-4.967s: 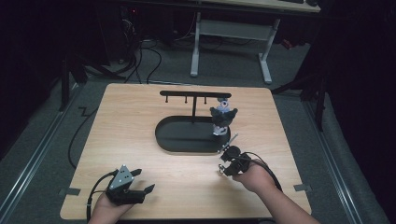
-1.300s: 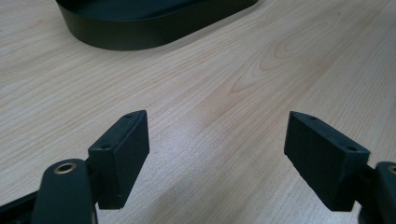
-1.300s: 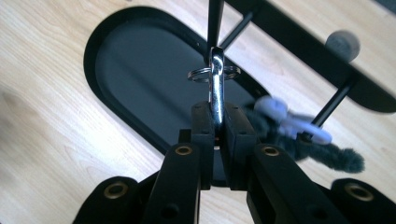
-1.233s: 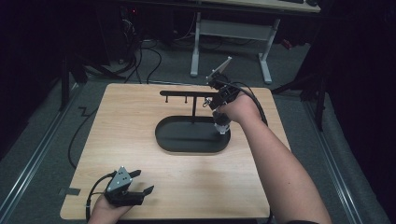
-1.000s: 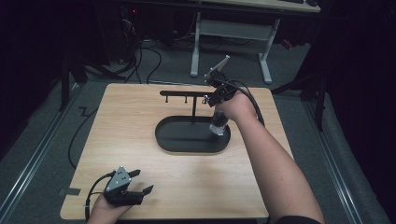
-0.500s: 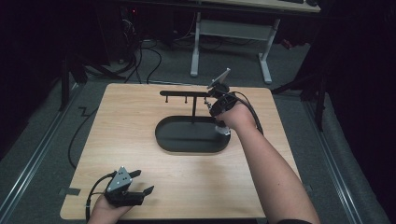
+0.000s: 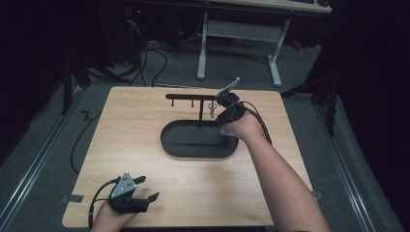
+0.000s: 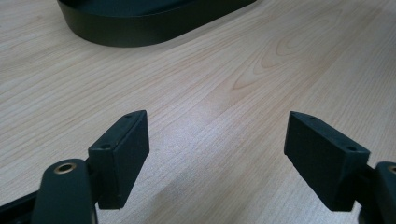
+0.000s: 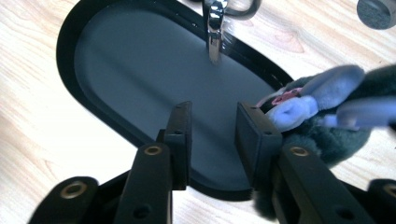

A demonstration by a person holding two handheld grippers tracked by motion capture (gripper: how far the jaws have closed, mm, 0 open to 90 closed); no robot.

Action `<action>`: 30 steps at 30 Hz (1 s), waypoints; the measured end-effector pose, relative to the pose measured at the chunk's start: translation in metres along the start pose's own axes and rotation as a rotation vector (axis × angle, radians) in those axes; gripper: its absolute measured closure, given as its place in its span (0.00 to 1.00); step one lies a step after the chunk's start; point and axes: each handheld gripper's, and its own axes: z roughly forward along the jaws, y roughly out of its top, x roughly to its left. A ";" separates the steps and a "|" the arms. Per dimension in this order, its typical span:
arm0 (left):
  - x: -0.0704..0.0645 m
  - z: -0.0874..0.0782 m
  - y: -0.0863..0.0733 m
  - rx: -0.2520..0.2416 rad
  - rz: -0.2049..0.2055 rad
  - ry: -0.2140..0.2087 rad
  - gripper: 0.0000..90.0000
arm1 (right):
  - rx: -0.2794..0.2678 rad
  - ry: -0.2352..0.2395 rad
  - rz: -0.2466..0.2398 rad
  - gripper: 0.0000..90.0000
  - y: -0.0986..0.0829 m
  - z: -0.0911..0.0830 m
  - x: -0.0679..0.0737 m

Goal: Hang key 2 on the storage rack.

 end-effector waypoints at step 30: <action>-0.003 0.003 0.000 0.007 -0.007 0.005 0.25 | -0.382 0.029 -0.006 0.44 -0.205 0.055 0.028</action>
